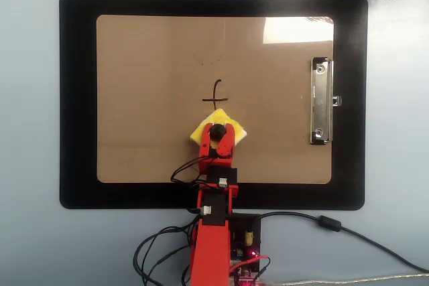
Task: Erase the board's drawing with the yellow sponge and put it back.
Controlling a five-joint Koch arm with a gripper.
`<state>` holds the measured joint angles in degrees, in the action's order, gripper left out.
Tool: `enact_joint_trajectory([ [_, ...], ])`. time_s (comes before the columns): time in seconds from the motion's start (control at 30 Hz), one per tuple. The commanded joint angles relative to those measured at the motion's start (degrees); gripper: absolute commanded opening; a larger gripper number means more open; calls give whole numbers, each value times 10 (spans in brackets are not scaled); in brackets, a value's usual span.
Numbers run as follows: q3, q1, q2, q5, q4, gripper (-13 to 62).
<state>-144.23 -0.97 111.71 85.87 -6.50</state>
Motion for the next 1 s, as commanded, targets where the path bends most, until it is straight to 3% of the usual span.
enact_joint_trajectory([
  [0.0,59,-3,-104,11,129,-80],
  [0.17,252,4,-349,9,228,-80],
  [0.23,270,7,-364,10,225,-80],
  [0.3,209,12,-319,10,223,-80],
  [0.53,-99,9,-10,10,223,-80],
  [0.6,-107,7,4,10,223,-80],
  [0.83,171,3,-319,13,251,-80],
  [0.97,191,-1,-335,14,249,-80],
])
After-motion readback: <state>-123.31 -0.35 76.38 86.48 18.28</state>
